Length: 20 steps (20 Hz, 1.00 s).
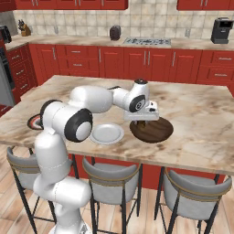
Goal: Pick the chicken drumstick and sweet potato from their plates and place them in the bowl. Then put the bowl in the fridge.
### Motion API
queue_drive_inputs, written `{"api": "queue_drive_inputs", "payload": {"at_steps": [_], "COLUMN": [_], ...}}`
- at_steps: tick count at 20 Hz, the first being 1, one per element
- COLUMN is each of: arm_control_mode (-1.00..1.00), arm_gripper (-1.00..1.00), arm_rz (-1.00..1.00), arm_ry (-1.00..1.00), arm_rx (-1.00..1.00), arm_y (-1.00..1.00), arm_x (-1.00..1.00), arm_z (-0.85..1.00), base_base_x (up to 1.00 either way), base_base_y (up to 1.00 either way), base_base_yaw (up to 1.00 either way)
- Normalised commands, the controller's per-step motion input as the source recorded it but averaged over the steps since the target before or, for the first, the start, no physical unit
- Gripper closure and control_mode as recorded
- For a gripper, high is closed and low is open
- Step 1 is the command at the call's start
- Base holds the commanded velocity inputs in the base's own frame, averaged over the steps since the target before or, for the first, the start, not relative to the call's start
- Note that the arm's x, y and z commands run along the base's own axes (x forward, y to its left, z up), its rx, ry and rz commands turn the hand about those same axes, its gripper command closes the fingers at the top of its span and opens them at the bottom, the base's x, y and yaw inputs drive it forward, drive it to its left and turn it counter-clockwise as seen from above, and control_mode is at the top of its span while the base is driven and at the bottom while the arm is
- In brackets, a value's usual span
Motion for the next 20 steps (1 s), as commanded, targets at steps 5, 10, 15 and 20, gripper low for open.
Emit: {"api": "queue_drive_inputs", "payload": {"at_steps": [5, 10, 15, 20], "arm_control_mode": [-1.00, -1.00, -1.00, -1.00], "arm_gripper": [1.00, 1.00, 1.00, 1.00], "arm_rz": [-0.12, -0.12, -0.11, -0.08], "arm_ry": [0.00, 0.00, 0.00, 0.00], "arm_rx": [0.03, 0.00, 0.00, 0.00], "arm_y": [-0.26, -0.12, -0.03, 0.00], "arm_x": [0.00, 0.00, 0.00, 0.00], "arm_z": [-0.23, -0.25, -0.27, -0.22], "base_base_x": [0.00, 0.00, 0.00, 0.00], "base_base_y": [0.00, 0.00, 0.00, 0.00], "base_base_yaw": [0.00, 0.00, 0.00, 0.00]}}
